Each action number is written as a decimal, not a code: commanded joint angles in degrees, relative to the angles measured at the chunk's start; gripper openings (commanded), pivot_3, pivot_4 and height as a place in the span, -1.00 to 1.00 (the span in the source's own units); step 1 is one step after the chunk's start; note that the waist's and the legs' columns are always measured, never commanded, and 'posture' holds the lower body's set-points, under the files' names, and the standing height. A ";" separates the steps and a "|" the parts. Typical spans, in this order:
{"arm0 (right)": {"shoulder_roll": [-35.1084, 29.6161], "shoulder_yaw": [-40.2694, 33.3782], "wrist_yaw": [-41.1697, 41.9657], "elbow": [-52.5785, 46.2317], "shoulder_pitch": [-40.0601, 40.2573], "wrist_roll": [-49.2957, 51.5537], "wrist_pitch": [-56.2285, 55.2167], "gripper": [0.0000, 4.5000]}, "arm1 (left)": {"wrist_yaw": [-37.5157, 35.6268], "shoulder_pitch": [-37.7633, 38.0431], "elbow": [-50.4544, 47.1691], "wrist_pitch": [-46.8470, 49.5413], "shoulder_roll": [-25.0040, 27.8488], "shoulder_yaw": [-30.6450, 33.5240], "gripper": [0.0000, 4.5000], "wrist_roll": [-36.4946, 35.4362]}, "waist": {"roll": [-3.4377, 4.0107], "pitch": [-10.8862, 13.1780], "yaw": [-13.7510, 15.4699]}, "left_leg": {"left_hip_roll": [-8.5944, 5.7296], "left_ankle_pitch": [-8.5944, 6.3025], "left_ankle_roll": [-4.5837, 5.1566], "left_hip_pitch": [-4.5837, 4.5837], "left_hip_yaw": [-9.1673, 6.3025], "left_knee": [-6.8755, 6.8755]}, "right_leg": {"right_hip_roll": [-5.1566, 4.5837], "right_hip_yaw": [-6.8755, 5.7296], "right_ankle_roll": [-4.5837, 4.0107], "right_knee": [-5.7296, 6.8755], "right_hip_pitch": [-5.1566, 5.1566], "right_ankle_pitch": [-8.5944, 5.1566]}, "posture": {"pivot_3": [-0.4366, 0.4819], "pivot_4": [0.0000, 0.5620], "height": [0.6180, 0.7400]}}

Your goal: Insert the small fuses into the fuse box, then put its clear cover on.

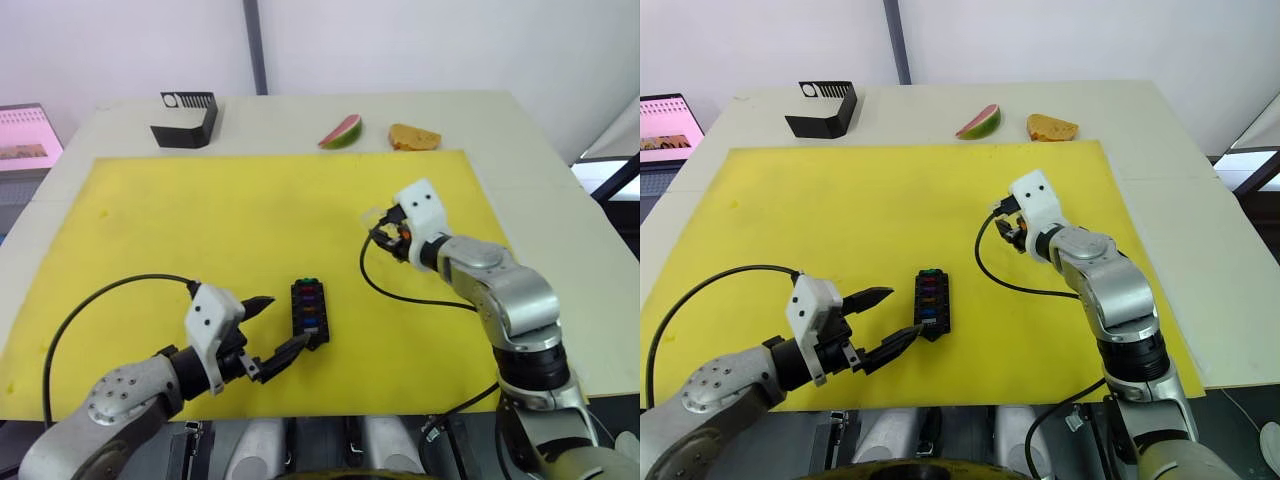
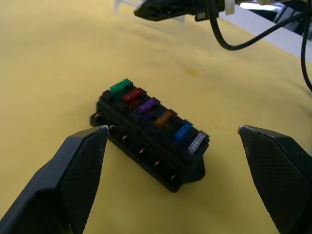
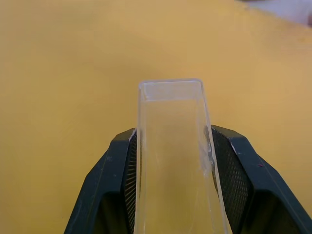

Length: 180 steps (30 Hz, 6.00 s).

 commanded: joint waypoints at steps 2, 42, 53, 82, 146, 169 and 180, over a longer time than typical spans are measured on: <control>-0.33 -2.65 0.10 -4.37 0.64 1.48 1.84 -0.26 | 4.38 0.74 -2.02 -1.62 -1.85 -5.53 1.00 5.07 | 0.08 0.02 -0.05 | 0.00 0.00 0.00 0.01 0.00 -0.03 | 0.00 0.00 0.00 0.00 0.00 0.00 | -0.05 -0.47 1.00; -0.42 -6.09 -1.82 -9.44 3.60 4.79 5.91 -0.26 | 7.01 -3.36 8.03 -6.26 -8.47 -16.68 1.00 18.82 | 0.08 0.04 0.04 | 0.01 -0.05 0.08 -0.04 0.00 -0.02 | -0.01 0.00 0.01 -0.08 0.00 0.00 | -0.05 -0.47 1.00; -0.68 -4.92 -1.35 -9.37 2.52 4.98 5.27 -0.26 | 12.51 -7.73 14.53 -4.35 -14.20 -20.41 1.00 24.77 | 0.08 0.03 0.20 | 0.00 -0.05 0.09 -0.02 0.00 0.00 | 0.00 -0.01 0.02 -0.09 0.03 0.00 | -0.05 -0.47 1.00; 0.03 -4.74 -0.87 -9.60 3.21 6.32 3.74 -0.26 | 10.64 -7.68 13.83 -4.09 -12.52 -16.73 1.00 25.85 | 0.09 0.04 0.08 | 0.01 -0.05 0.08 -0.04 0.00 -0.01 | 0.00 -0.01 0.02 -0.11 0.01 -0.01 | -0.05 -0.47 1.00; -15.41 18.62 44.74 6.24 -8.10 4.70 -29.39 -0.26 | -48.82 -45.52 62.40 -36.55 -2.03 -23.84 0.15 28.69 | 0.05 0.15 1.31 | 0.02 -0.08 0.15 -0.15 -0.02 0.10 | -0.02 -0.06 0.03 -0.17 -0.04 0.00 | -0.05 -0.47 1.00; -15.52 17.71 41.07 4.51 -5.51 3.43 -27.45 -0.03 | -48.79 -46.70 64.31 -37.74 -2.91 -23.81 0.15 29.49 | 0.05 0.14 1.37 | 0.01 -0.08 0.15 -0.14 -0.02 0.13 | -0.03 -0.06 0.03 -0.16 -0.02 0.00 | -0.05 -0.47 1.00; -15.62 16.33 41.64 5.12 -7.37 2.52 -29.05 0.83 | -48.67 -46.75 64.28 -37.82 -3.11 -23.81 0.15 29.66 | 0.05 0.14 1.38 | 0.00 -0.08 0.14 -0.13 -0.01 0.14 | -0.03 -0.06 0.04 -0.14 -0.02 0.00 | -0.05 -0.47 1.00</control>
